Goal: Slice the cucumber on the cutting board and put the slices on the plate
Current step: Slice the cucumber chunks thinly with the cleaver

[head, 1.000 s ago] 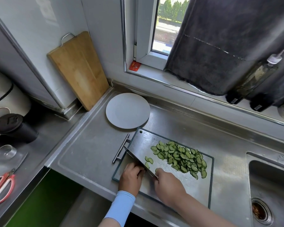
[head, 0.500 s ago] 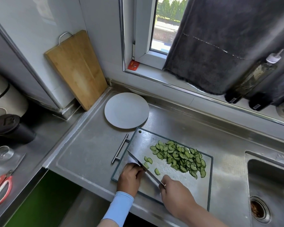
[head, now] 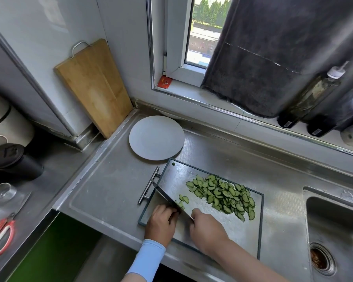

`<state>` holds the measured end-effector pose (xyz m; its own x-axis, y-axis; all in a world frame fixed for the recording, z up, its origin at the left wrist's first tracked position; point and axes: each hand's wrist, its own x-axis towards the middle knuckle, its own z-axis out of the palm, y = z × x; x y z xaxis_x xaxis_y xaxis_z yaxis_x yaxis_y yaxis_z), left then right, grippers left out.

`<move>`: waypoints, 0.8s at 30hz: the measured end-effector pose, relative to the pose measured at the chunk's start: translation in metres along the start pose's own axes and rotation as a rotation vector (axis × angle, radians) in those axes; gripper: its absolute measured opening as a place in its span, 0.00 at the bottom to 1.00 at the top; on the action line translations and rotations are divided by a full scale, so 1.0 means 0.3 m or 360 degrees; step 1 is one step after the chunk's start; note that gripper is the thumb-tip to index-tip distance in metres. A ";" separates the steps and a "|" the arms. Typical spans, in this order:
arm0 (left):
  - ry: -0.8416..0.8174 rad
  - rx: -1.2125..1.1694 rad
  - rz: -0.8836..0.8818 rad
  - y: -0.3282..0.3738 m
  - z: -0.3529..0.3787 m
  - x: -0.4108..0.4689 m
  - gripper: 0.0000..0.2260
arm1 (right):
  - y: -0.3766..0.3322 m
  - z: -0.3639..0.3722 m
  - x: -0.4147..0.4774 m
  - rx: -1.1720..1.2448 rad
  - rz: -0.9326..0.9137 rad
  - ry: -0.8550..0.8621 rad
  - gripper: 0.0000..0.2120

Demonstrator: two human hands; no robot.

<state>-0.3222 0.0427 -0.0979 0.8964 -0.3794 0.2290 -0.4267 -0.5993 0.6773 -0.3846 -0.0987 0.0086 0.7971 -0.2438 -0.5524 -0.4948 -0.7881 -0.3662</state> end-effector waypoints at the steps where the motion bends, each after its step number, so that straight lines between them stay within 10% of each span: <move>1: -0.0003 -0.0005 -0.0008 0.002 -0.002 0.002 0.07 | 0.000 -0.001 -0.002 0.0003 -0.0006 0.0005 0.04; 24: 0.0004 -0.0034 0.0063 0.010 -0.021 0.012 0.08 | 0.063 -0.005 -0.107 -0.0019 -0.0002 0.0078 0.07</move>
<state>-0.3195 0.0440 -0.0908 0.8792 -0.4008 0.2575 -0.4591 -0.5686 0.6826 -0.4190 -0.1066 0.0205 0.8138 -0.2700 -0.5147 -0.4901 -0.7948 -0.3579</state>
